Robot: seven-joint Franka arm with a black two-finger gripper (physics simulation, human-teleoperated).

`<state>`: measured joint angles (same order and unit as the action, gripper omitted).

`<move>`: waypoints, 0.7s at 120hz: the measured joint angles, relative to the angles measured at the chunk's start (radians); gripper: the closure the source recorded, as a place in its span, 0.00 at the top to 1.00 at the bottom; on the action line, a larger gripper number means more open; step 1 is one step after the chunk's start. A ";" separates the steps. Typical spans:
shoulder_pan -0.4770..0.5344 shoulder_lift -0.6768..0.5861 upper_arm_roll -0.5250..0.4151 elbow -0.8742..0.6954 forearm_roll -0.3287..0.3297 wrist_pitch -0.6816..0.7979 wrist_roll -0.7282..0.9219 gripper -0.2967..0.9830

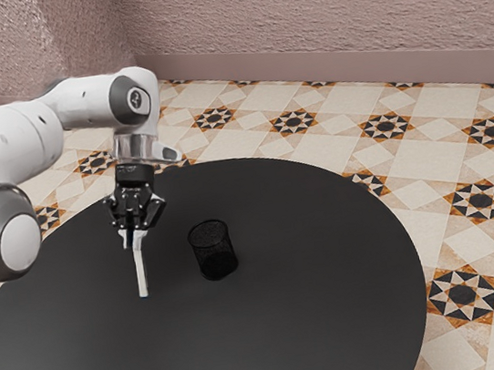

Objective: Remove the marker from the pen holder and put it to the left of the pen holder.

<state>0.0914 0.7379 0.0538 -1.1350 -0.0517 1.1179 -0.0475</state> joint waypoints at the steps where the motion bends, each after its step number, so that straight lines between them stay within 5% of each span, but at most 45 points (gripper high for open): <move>1: 0.000 0.001 0.000 0.001 -0.001 -0.001 0.000 0.28; 23: 0.005 0.004 -0.004 0.007 -0.009 -0.015 -0.007 0.55; 51: -0.025 -0.079 -0.016 0.013 -0.006 0.117 -0.013 0.69; 65: -0.060 -0.206 -0.014 -0.013 0.017 0.204 0.000 0.72; 84: -0.143 -0.533 0.024 -0.257 0.064 0.334 0.021 0.74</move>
<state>-0.0520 0.2051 0.0773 -1.3920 0.0121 1.4518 -0.0265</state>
